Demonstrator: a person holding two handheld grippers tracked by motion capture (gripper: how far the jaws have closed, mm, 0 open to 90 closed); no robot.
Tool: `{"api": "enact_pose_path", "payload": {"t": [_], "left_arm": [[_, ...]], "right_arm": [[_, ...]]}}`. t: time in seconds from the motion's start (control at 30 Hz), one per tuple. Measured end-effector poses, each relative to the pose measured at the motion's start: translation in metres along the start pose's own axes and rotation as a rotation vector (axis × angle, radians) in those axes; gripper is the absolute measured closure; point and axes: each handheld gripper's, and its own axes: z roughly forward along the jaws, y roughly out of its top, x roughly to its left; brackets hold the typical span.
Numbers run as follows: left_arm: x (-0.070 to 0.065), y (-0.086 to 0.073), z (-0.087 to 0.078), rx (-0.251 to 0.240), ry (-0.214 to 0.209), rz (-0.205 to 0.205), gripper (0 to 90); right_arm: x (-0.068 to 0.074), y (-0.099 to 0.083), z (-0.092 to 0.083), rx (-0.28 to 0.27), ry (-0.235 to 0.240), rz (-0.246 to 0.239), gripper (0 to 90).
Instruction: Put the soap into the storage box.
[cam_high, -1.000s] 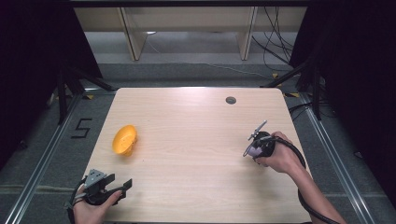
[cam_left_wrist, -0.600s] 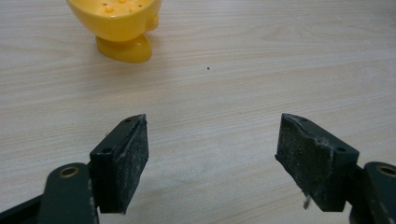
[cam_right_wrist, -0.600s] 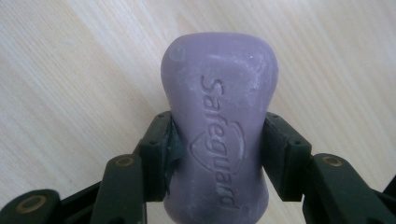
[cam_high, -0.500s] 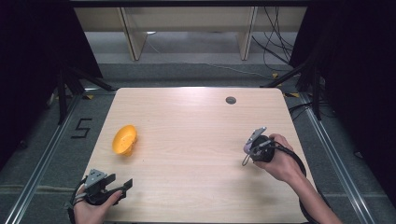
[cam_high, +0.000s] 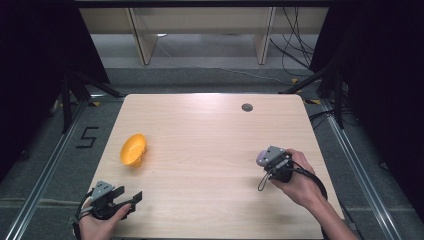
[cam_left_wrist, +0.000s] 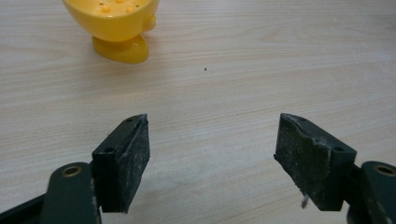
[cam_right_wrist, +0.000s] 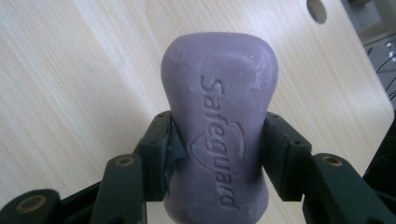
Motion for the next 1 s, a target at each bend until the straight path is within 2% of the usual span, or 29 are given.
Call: {"api": "enact_pose_path", "payload": {"t": [0.07,0.13,0.17,0.2,0.27,0.3,0.33,0.37,0.4,0.53,0.57,0.6,0.63,0.77,0.83,0.87,0.9,0.93,1.0], "left_arm": [[-0.001,0.000,0.000,-0.010,-0.017,-0.002,26.3],[-0.001,0.001,0.000,-0.020,-0.030,-0.006,26.5],[-0.002,0.002,0.000,-0.020,-0.032,-0.010,26.6],[-0.002,0.004,0.000,-0.014,-0.039,-0.002,26.7],[-0.004,0.006,0.000,-0.017,-0.045,-0.002,26.8],[-0.006,0.007,0.001,-0.021,-0.052,-0.009,26.8],[-0.006,0.009,0.001,-0.021,-0.057,-0.002,26.8],[-0.008,0.011,0.000,-0.019,-0.055,-0.003,27.0],[-0.009,0.013,0.001,-0.027,-0.059,-0.004,27.1],[-0.016,0.021,0.003,-0.031,-0.084,0.009,27.7],[-0.018,0.023,0.004,-0.033,-0.098,0.016,27.8],[-0.021,0.026,0.005,-0.030,-0.108,0.023,28.1],[-0.024,0.028,0.005,-0.030,-0.113,0.031,28.8],[-0.038,0.041,0.011,-0.038,-0.158,0.053,30.3],[-0.049,0.050,0.015,-0.033,-0.185,0.080,30.8],[-0.053,0.053,0.017,-0.035,-0.195,0.092,30.9],[-0.060,0.059,0.019,-0.029,-0.210,0.111,30.9],[-0.065,0.062,0.021,-0.030,-0.226,0.120,31.0],[-0.079,0.073,0.026,-0.011,-0.259,0.161,31.5]], "right_arm": [[0.005,0.000,-0.004,-0.041,0.002,-0.016,50.2],[0.008,-0.001,-0.005,-0.052,0.006,-0.015,50.2],[0.011,-0.001,-0.006,-0.061,-0.002,-0.019,50.2],[0.017,-0.001,-0.009,-0.085,-0.041,-0.036,50.2],[0.020,-0.001,-0.010,-0.092,-0.048,-0.046,50.2],[0.022,-0.001,-0.011,-0.102,-0.053,-0.068,50.2],[0.024,-0.001,-0.011,-0.111,-0.078,-0.075,50.2],[0.026,-0.001,-0.012,-0.113,-0.074,-0.071,50.2],[0.029,-0.001,-0.014,-0.118,-0.104,-0.078,50.2],[0.036,0.000,-0.017,-0.131,-0.132,-0.109,50.2],[0.038,0.000,-0.018,-0.135,-0.125,-0.113,50.2],[0.039,0.000,-0.018,-0.141,-0.145,-0.115,50.2],[0.040,0.000,-0.018,-0.144,-0.153,-0.131,50.2],[0.046,0.000,-0.020,-0.166,-0.175,-0.140,50.2],[0.050,0.001,-0.020,-0.177,-0.178,-0.142,50.2],[0.049,0.000,-0.021,-0.179,-0.178,-0.171,50.2],[0.053,0.000,-0.020,-0.190,-0.178,-0.141,50.2],[0.052,0.000,-0.021,-0.184,-0.187,-0.168,50.2],[0.056,0.000,-0.021,-0.192,-0.192,-0.158,50.2]]}}
